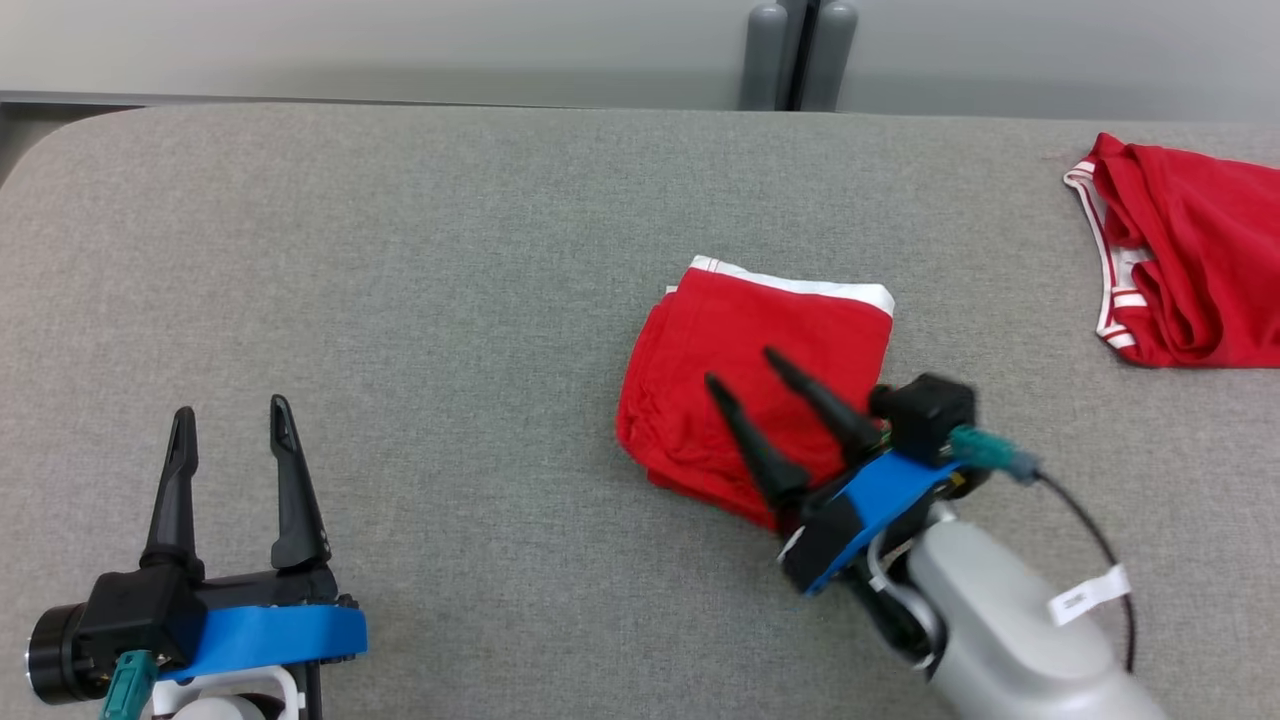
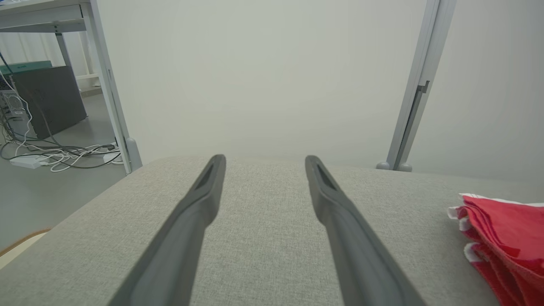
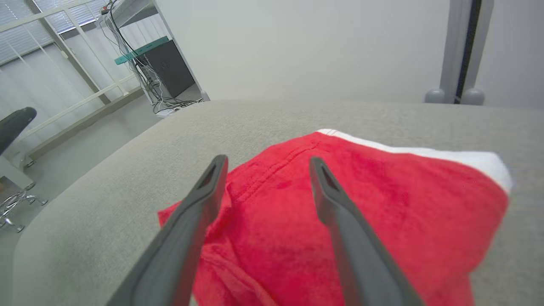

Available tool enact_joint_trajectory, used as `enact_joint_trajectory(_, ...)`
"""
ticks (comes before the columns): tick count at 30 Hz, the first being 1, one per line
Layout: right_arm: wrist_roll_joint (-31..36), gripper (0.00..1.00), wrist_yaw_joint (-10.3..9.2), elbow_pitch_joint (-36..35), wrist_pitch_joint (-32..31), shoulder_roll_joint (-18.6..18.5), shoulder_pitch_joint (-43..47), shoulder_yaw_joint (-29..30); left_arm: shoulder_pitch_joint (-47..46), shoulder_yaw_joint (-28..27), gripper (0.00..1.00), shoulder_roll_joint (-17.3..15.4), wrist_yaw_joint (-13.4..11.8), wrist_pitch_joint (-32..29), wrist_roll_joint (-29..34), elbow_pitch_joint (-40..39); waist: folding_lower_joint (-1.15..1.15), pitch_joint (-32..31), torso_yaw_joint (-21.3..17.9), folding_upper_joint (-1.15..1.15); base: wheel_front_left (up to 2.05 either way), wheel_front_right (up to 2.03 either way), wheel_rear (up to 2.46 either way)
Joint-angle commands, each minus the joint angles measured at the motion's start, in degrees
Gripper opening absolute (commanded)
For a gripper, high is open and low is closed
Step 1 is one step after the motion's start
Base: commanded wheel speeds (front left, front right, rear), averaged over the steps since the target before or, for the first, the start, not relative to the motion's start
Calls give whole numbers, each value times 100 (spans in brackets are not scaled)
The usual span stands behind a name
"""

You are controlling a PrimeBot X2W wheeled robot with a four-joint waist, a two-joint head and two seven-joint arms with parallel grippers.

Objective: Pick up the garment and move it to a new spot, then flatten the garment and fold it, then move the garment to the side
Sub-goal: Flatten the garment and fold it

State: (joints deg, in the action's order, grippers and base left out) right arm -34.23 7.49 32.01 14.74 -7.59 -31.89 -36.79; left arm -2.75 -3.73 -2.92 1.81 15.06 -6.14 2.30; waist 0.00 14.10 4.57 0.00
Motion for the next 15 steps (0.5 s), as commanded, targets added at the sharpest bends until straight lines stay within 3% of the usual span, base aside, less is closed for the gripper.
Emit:
enact_joint_trajectory(1,49,100,1,-51,31,-74,-90,118,-8,-26,100,5,-24,13,-9,-13,0,-8,-15,0,0,0,0)
enact_joint_trajectory(5,201,100,1,-128,46,-216,-101,708,-18,-11,100,6,0,13,-11,-21,0,-2,-12,0,0,0,0)
enact_joint_trajectory(6,230,56,1,-100,46,-216,-105,815,-29,-6,100,5,8,13,-12,-16,0,4,-3,0,0,0,0)
enact_joint_trajectory(7,300,0,1,-41,47,-231,-118,886,-46,-11,100,4,24,13,-12,2,0,10,9,0,0,0,0)
enact_joint_trajectory(15,820,0,1,849,50,33,-317,813,-135,-14,100,4,125,13,37,112,0,42,139,0,0,0,0)
